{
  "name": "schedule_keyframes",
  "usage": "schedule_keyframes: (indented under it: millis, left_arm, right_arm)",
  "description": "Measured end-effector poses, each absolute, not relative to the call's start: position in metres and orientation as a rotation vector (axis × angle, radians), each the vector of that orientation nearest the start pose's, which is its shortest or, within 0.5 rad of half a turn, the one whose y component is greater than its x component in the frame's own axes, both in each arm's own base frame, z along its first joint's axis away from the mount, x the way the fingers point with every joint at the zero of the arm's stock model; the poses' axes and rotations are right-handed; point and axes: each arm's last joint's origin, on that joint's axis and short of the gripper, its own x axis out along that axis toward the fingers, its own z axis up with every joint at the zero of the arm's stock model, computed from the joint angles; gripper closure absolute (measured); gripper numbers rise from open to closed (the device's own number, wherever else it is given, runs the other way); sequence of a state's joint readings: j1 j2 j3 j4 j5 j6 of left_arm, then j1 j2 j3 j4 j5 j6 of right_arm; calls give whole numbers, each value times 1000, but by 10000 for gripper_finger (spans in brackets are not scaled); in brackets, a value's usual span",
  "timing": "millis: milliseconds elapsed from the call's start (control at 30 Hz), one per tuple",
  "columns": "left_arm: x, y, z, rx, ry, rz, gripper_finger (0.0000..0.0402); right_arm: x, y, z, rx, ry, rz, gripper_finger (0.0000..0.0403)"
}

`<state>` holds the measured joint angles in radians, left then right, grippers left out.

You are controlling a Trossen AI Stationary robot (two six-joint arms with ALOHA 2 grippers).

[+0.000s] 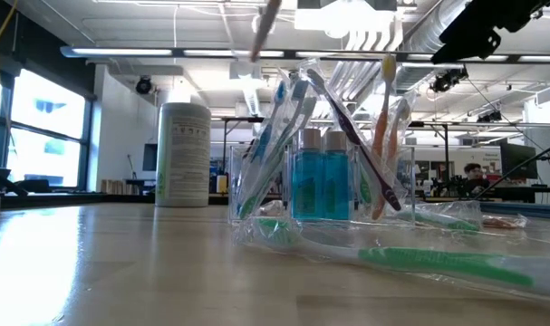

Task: Pick & Place toothbrushing station
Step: Put the orange toothbrush into the left section of the transparent organizer

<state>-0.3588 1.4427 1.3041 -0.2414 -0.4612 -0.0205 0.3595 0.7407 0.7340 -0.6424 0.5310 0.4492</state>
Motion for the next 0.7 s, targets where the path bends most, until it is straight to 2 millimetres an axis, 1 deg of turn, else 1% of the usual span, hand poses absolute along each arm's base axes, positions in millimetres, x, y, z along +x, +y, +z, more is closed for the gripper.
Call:
schedule_keyframes:
  millis: [67, 200, 300, 367, 433, 533, 600, 700]
  left_arm:
    - [312, -98, 348, 121, 315, 70, 402]
    - [316, -81, 326, 72, 344, 128, 402]
    - [319, -73, 312, 22, 287, 137, 402]
    - [319, -71, 301, 11, 249, 116, 402]
    - [312, -70, 292, 23, 246, 105, 402]
    - [301, -67, 289, 3, 198, 123, 402]
    - [293, -66, 283, -6, 175, 122, 402]
    - [289, -64, 271, -16, 125, 120, 402]
  right_arm:
    - [139, 40, 284, 153, 528, -282, 133]
    - [138, 47, 283, 152, 520, -286, 133]
    - [137, 52, 283, 168, 512, -283, 133]
    - [136, 55, 282, 177, 510, -273, 133]
    - [136, 59, 282, 173, 506, -257, 133]
    - [136, 64, 283, 162, 490, -249, 133]
    - [136, 66, 284, 163, 478, -238, 133]
    - [135, 68, 284, 158, 470, -234, 133]
